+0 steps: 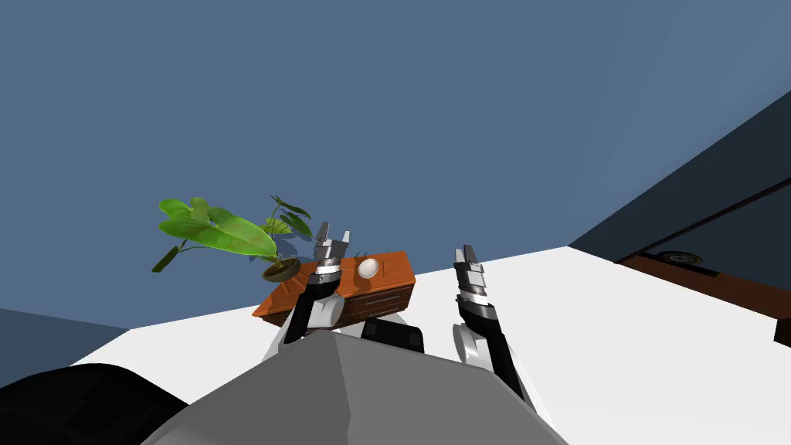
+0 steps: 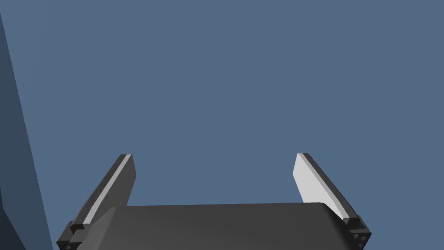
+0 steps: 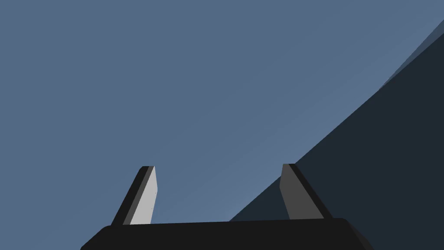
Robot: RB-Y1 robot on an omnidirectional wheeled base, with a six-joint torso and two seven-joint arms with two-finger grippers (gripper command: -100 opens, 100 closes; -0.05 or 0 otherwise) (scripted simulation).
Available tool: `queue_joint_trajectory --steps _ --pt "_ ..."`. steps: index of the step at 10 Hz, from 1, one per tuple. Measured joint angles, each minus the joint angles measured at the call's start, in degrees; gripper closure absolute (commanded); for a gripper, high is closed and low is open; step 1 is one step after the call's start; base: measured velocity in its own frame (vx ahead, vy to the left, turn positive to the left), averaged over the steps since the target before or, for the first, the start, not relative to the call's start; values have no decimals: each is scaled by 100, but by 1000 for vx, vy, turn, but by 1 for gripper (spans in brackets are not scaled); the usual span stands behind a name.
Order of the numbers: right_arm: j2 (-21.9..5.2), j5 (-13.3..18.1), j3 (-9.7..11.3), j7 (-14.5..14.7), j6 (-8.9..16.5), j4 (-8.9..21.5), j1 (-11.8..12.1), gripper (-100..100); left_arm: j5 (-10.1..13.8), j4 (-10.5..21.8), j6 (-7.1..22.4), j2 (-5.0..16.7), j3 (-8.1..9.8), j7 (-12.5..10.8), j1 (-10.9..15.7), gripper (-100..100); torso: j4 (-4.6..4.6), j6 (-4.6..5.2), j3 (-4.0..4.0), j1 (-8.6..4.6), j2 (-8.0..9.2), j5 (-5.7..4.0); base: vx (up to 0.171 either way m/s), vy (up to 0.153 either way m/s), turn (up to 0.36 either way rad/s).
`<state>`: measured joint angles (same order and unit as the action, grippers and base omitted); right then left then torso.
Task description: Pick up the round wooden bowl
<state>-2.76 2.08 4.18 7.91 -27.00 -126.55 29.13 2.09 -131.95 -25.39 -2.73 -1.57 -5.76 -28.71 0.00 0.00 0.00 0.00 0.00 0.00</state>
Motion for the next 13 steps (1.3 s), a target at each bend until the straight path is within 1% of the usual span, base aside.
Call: queue_joint_trajectory --steps 2,4,5,7,8,9,10,11,12,13 --pt "0 0 0 0 0 0 -2 0 11 177 82 235 -68 -45 89 -100 10 2 28 2 50 0 -155 10 -103" --pt "0 0 0 0 0 0 -2 0 48 368 264 471 -123 -115 229 -100 12 2 31 8 54 2 -125 20 -109" --pt "0 0 0 0 0 0 -2 0 44 517 363 544 -200 -122 335 -100 11 2 27 11 45 2 -91 44 -175" --pt "0 0 0 0 0 0 -2 0 127 945 497 798 -241 -214 575 -100 9 1 22 23 39 5 -107 48 -160" --pt "0 0 0 0 0 0 -2 0 154 1103 619 886 -309 -236 676 -100 9 1 23 21 38 5 -100 39 -223" --pt "0 0 0 0 0 0 -2 0 220 1225 767 1032 -329 -289 761 -100 9 2 22 21 37 5 -69 30 -43" --pt "0 0 -1 0 0 0 0 0 243 1294 867 1078 -346 -314 820 -100 7 -2 17 18 28 4 -58 26 -88" --pt "0 0 0 0 0 0 -1 0 269 1475 947 1123 -384 -317 960 -100 5 1 13 16 21 4 -78 33 -192" --pt "0 0 0 0 0 0 -1 0 330 1755 1058 1216 -396 -342 1199 -100 5 2 13 19 23 4 -72 40 -204" --pt "-1 0 0 0 0 0 -1 0 401 1925 1227 1330 -435 -376 1307 -100 6 0 14 22 23 5 -50 32 -76"
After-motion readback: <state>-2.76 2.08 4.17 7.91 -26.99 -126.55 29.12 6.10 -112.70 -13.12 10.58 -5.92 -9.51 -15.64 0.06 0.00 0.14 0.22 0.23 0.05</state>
